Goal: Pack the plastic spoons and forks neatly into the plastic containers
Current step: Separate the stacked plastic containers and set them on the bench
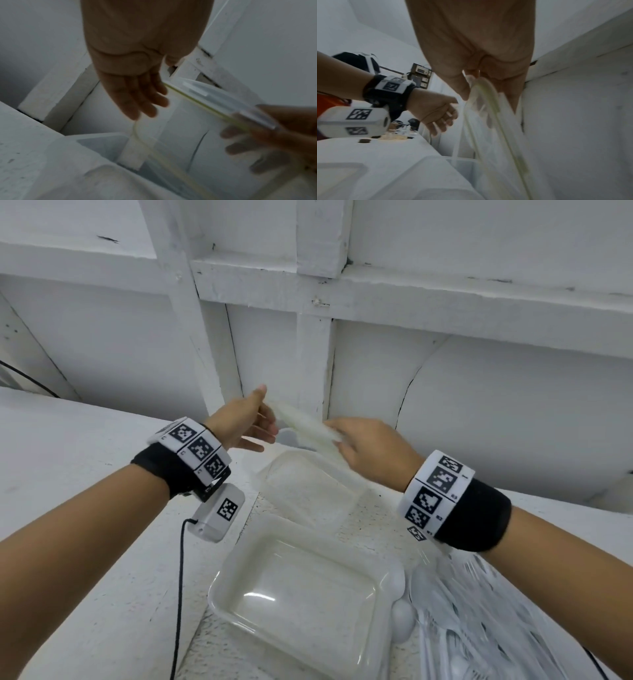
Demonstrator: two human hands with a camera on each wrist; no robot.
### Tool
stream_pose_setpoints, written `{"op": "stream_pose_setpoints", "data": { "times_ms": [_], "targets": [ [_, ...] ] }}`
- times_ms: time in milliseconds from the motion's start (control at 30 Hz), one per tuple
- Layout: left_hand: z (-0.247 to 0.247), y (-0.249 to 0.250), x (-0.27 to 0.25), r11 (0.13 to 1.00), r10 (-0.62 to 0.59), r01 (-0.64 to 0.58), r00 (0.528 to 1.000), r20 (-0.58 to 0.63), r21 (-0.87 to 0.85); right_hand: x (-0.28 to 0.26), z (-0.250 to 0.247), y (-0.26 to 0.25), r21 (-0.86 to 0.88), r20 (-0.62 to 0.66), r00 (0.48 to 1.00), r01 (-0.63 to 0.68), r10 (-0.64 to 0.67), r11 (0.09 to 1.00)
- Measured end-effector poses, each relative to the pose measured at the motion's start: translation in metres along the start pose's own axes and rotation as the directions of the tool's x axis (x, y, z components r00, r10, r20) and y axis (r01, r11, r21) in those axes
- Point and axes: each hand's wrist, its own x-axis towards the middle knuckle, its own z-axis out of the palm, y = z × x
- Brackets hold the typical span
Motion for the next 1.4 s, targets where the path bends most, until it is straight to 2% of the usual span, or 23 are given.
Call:
{"op": "stream_pose_setpoints", "data": {
  "times_ms": [67, 100, 167, 200, 233, 300, 400, 467, 567, 633, 667, 733, 800, 833, 867, 967, 1033, 1133, 1267, 1400],
  "targets": [
    [-0.001, -0.007, 0.008, 0.97, 0.019, 0.017, 0.989, -0.144, 0.241, -0.002, -0.006, 0.014, 0.065, -0.113, 0.992, -0.046, 0.053, 0.997],
    [-0.002, -0.013, 0.011, 0.913, 0.027, 0.046, 0.984, -0.175, 0.405, -0.004, -0.009, 0.022, 0.126, -0.154, 0.984, -0.074, 0.093, 0.989],
    [-0.004, -0.025, 0.013, 0.762, -0.007, 0.111, 0.987, -0.163, 0.638, -0.008, -0.015, 0.037, 0.243, -0.201, 0.963, -0.13, 0.181, 0.961],
    [-0.005, -0.032, 0.014, 0.716, -0.047, 0.13, 0.989, -0.138, 0.686, -0.009, -0.016, 0.045, 0.283, -0.205, 0.954, -0.157, 0.22, 0.946],
    [-0.005, -0.038, 0.015, 0.707, -0.098, 0.154, 0.988, -0.12, 0.69, -0.01, -0.016, 0.053, 0.318, -0.202, 0.944, -0.189, 0.261, 0.929],
    [-0.004, -0.048, 0.016, 0.766, -0.18, 0.199, 0.979, -0.094, 0.611, -0.014, -0.015, 0.065, 0.364, -0.175, 0.928, -0.25, 0.329, 0.897],
    [-0.008, -0.056, 0.02, 0.798, -0.153, 0.19, 0.982, -0.113, 0.572, -0.02, -0.013, 0.077, 0.397, -0.122, 0.91, -0.322, 0.397, 0.86],
    [-0.015, -0.054, 0.021, 0.814, -0.1, 0.154, 0.987, -0.126, 0.559, -0.023, -0.01, 0.086, 0.459, -0.067, 0.88, -0.392, 0.471, 0.797],
    [-0.026, -0.044, 0.024, 0.898, -0.064, 0.106, 0.992, -0.113, 0.428, -0.026, 0.0, 0.094, 0.619, 0.068, 0.84, -0.458, 0.538, 0.638],
    [-0.028, -0.037, 0.025, 0.934, -0.054, 0.083, 0.994, -0.091, 0.347, -0.025, 0.01, 0.091, 0.695, 0.202, 0.817, -0.508, 0.54, 0.509],
    [-0.027, -0.035, 0.026, 0.944, -0.055, 0.078, 0.995, -0.08, 0.321, -0.024, 0.015, 0.086, 0.706, 0.277, 0.789, -0.554, 0.549, 0.441],
    [-0.021, -0.032, 0.027, 0.947, -0.074, 0.091, 0.995, -0.067, 0.308, -0.016, 0.031, 0.082, 0.685, 0.385, 0.731, -0.635, 0.564, 0.356],
    [-0.012, -0.036, 0.029, 0.94, -0.095, 0.107, 0.994, -0.052, 0.325, -0.007, 0.05, 0.091, 0.631, 0.458, 0.695, -0.693, 0.554, 0.348],
    [-0.008, -0.039, 0.03, 0.936, -0.107, 0.115, 0.993, -0.042, 0.332, -0.005, 0.056, 0.096, 0.647, 0.498, 0.673, -0.708, 0.546, 0.282],
    [-0.005, -0.042, 0.031, 0.935, -0.117, 0.122, 0.992, -0.035, 0.332, -0.002, 0.056, 0.097, 0.682, 0.489, 0.681, -0.688, 0.545, 0.248],
    [0.0, -0.05, 0.033, 0.913, -0.108, 0.112, 0.994, -0.032, 0.393, -0.003, 0.046, 0.079, 0.722, 0.547, 0.587, -0.691, 0.596, 0.017],
    [0.002, -0.053, 0.035, 0.885, -0.092, 0.097, 0.995, -0.033, 0.455, -0.003, 0.051, 0.083, 0.698, 0.547, 0.565, -0.715, 0.618, 0.036],
    [0.009, -0.052, 0.037, 0.863, -0.085, 0.081, 0.996, -0.014, 0.499, -0.002, 0.053, 0.087, 0.623, 0.545, 0.559, -0.768, 0.625, 0.145],
    [0.018, -0.051, 0.039, 0.853, -0.094, 0.071, 0.995, 0.02, 0.517, -0.012, 0.05, 0.092, 0.54, 0.469, 0.557, -0.795, 0.685, 0.276],
    [0.021, -0.05, 0.04, 0.864, -0.12, 0.064, 0.99, 0.08, 0.5, -0.027, 0.047, 0.092, 0.433, 0.523, 0.517, -0.846, 0.678, 0.311]
  ]
}}
